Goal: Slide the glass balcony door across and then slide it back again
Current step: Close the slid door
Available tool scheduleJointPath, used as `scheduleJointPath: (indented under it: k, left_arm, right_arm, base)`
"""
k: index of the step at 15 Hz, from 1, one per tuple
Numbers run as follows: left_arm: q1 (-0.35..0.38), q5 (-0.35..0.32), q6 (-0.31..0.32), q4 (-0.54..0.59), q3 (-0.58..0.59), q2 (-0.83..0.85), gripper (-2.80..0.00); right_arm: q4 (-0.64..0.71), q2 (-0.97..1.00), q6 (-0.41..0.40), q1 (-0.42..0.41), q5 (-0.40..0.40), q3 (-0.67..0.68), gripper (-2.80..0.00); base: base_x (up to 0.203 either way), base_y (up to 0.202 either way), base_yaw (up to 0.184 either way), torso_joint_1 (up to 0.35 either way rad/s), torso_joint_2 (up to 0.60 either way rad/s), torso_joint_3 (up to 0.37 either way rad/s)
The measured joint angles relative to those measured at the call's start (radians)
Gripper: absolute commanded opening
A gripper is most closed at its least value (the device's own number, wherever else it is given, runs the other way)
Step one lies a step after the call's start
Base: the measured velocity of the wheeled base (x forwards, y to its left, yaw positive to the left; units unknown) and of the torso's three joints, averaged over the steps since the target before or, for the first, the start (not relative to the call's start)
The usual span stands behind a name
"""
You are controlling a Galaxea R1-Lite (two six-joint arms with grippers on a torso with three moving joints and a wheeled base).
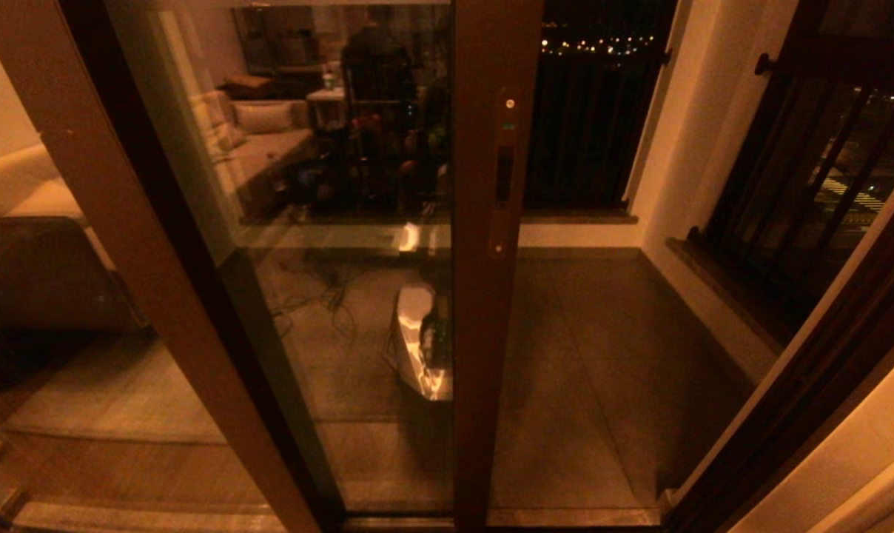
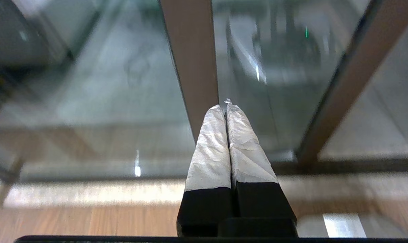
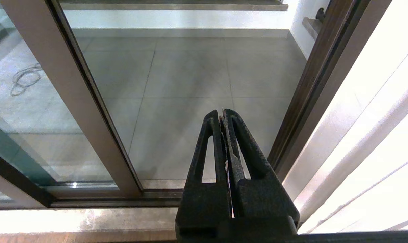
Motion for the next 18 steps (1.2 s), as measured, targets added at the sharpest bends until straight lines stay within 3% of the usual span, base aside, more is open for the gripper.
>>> scheduleJointPath:
  k: [5,9,18]
  left_arm:
    - [-0.001,-0.043,0.025,-0.142,0.055,0.000,-2.80]
    - [0.000,0.001,-0.100,-0.178,0.068,0.000,-2.80]
    - [0.000,0.007,-0.108,-0.245,0.086,0.000,-2.80]
  right_arm:
    - [0.000,0.000,0.000,0.000,0.000,0.000,-2.80]
    - [0.000,0.000,0.000,0.000,0.000,0.000,-2.80]
    - [0.000,0.000,0.000,0.000,0.000,0.000,-2.80]
  base:
    - [0.000,0.000,0.000,0.000,0.00,0.000]
    - [0.000,0.000,0.000,0.000,0.00,0.000]
    - [0.000,0.000,0.000,0.000,0.00,0.000]
